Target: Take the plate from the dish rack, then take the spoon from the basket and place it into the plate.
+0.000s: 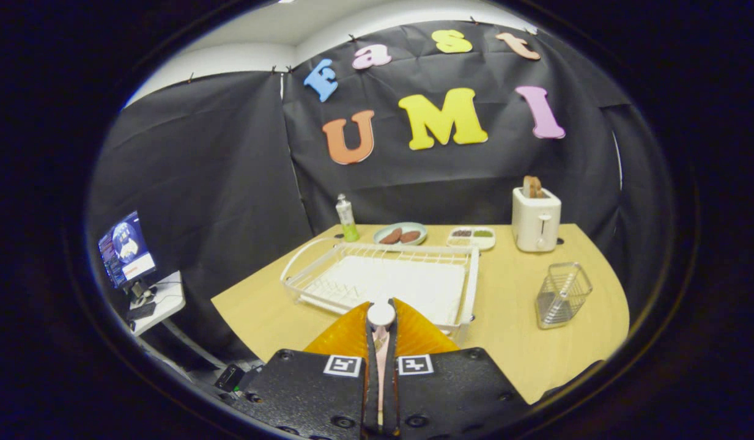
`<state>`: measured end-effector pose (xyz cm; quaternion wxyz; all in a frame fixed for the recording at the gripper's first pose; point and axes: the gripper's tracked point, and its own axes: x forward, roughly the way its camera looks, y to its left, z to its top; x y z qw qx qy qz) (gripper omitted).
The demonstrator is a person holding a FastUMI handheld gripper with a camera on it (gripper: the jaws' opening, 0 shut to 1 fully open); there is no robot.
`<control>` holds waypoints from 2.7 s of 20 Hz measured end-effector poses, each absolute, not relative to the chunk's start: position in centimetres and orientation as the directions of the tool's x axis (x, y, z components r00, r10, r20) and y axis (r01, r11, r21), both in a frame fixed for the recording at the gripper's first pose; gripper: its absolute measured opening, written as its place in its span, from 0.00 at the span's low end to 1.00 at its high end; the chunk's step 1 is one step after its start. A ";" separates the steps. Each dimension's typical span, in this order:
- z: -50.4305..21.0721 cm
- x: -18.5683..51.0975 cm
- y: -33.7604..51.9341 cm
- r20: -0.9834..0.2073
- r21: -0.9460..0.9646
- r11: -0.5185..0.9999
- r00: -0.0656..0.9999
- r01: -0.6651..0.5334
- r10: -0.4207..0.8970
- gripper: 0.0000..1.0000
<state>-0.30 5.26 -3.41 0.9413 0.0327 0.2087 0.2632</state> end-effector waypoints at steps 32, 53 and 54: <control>0.4 4.1 -0.7 -0.191 0.080 0.978 0.961 -0.190 0.202 0.97; 3.5 -4.4 1.6 0.096 0.037 0.999 0.995 -0.020 0.016 1.00; 3.5 -4.5 1.5 0.099 0.030 0.999 0.995 -0.012 0.009 1.00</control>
